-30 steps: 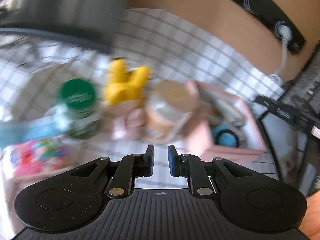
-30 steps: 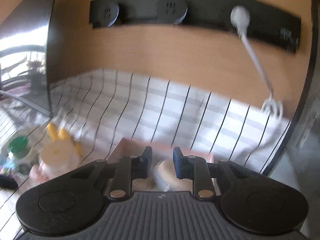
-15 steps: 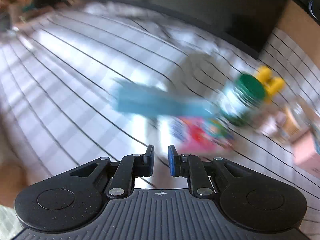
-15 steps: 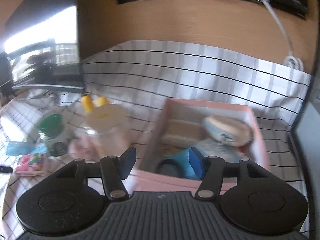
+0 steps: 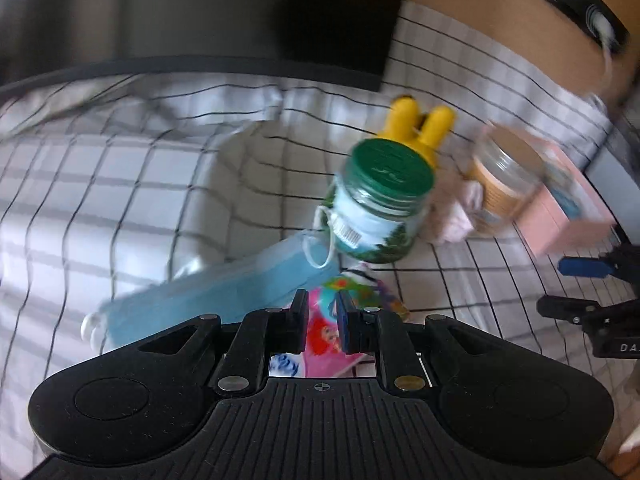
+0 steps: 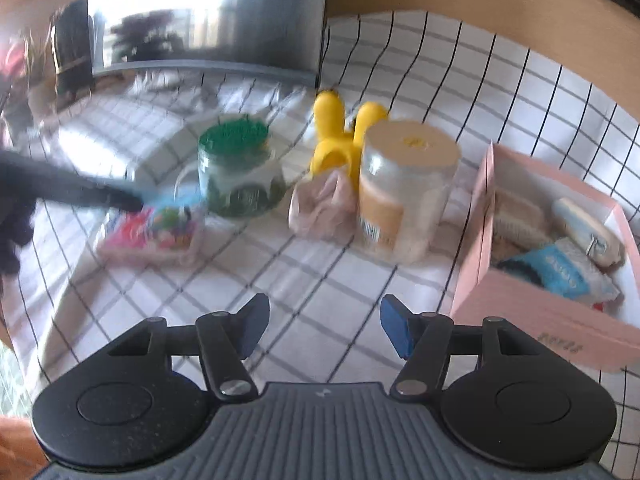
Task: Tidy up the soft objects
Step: 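Move both open grippers back toward the tissue pack and blue mask, then grasp the colourful tissue pack with the left gripper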
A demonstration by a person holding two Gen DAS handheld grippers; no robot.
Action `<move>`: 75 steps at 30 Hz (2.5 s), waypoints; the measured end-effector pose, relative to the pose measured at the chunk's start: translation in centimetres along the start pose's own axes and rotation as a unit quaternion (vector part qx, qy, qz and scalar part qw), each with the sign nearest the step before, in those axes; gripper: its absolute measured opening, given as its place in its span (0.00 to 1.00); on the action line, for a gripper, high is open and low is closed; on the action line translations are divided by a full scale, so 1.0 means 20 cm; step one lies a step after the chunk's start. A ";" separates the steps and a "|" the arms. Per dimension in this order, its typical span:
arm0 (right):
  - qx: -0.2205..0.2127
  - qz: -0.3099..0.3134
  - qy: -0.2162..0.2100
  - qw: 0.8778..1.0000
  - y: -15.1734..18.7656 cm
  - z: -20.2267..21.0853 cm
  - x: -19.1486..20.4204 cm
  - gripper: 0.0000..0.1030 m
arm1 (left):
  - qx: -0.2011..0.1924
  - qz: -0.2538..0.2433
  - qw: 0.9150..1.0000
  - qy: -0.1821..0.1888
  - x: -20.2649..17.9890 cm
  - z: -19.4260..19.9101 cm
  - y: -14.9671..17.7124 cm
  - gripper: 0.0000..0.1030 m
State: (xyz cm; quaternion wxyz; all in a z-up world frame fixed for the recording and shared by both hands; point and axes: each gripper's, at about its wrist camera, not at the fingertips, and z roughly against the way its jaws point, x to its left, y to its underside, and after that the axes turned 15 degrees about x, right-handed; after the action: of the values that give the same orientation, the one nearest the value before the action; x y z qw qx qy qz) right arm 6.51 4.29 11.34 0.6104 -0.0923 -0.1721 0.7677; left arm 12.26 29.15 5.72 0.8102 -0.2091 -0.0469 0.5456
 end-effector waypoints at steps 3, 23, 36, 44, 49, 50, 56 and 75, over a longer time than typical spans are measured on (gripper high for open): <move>0.022 -0.009 0.000 1.000 0.04 -0.03 0.00 0.60 | -0.010 0.019 0.999 -0.042 0.07 0.02 -0.05 0.17; 0.069 -0.034 -0.010 0.997 0.10 -0.16 -0.03 0.65 | 0.046 -0.140 0.989 0.011 -0.20 0.08 -0.01 0.19; 0.048 -0.019 -0.003 0.999 0.17 -0.15 0.03 0.76 | 0.104 -0.232 0.965 -0.065 -0.51 -0.16 0.15 0.71; 0.040 -0.016 -0.005 0.999 0.19 -0.15 0.04 0.79 | 0.062 -0.176 0.978 -0.090 -0.42 -0.15 0.10 0.66; 0.040 -0.010 -0.010 0.999 0.19 -0.16 0.05 0.86 | 0.085 -0.131 0.985 -0.070 -0.35 -0.23 0.06 0.69; 0.040 -0.009 -0.010 0.999 0.19 -0.17 0.06 0.89 | 0.082 -0.118 0.988 -0.061 -0.33 -0.24 0.05 0.69; 0.043 -0.001 -0.012 0.999 0.20 -0.18 0.09 1.00 | 0.081 -0.097 0.991 -0.044 -0.30 -0.26 0.01 0.70; -0.012 0.154 0.016 0.988 -0.06 -0.08 0.29 0.80 | -0.037 0.127 0.991 -0.033 -0.03 0.10 0.24 0.49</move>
State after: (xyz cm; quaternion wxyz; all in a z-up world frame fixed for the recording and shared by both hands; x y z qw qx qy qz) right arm 6.77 10.33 10.64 0.4860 -0.1373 -0.1551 0.8490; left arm 7.19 30.70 5.69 0.7241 -0.2250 -0.0663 0.6485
